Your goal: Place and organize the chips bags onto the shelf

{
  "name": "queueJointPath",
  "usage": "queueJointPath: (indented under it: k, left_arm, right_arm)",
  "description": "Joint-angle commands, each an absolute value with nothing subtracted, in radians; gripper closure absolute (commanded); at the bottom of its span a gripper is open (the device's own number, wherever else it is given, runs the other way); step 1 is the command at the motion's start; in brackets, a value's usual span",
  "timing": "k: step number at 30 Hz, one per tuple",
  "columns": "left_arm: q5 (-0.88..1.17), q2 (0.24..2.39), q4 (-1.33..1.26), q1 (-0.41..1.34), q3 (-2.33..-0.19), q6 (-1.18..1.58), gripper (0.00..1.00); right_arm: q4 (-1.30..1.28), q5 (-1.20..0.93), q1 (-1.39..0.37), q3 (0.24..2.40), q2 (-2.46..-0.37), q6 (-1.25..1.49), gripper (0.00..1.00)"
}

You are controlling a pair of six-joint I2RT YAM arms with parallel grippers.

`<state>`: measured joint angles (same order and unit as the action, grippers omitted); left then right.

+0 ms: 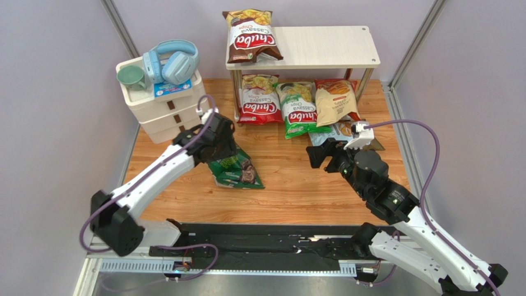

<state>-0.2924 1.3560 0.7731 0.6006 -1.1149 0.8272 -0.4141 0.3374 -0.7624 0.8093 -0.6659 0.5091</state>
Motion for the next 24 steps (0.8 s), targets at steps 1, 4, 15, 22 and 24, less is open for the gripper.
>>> queueJointPath:
  k: [1, 4, 15, 22, 24]
  left_arm:
    - [-0.332, 1.098, 0.931, 0.552, -1.175, 0.726, 0.32]
    - [-0.223, 0.984, 0.843, 0.437, -1.024, 0.687, 0.32]
    - [0.035, 1.006, 0.496, 0.364, -0.741, 0.664, 0.35]
    - [0.100, 0.947, 0.495, 0.380, -0.657, 0.669, 0.39]
    - [0.109, 0.901, 0.523, 0.409, -0.621, 0.681, 0.41]
  right_arm:
    - [-0.379, 0.339, -0.758, 0.795, -0.695, 0.517, 0.17]
    - [-0.353, 0.308, -0.758, 0.801, -0.735, 0.528, 0.17]
    - [-0.354, 0.318, -0.758, 0.772, -0.727, 0.545, 0.17]
    - [-0.354, 0.328, -0.756, 0.755, -0.732, 0.551, 0.17]
    - [-0.348, 0.333, -0.756, 0.756, -0.739, 0.551, 0.17]
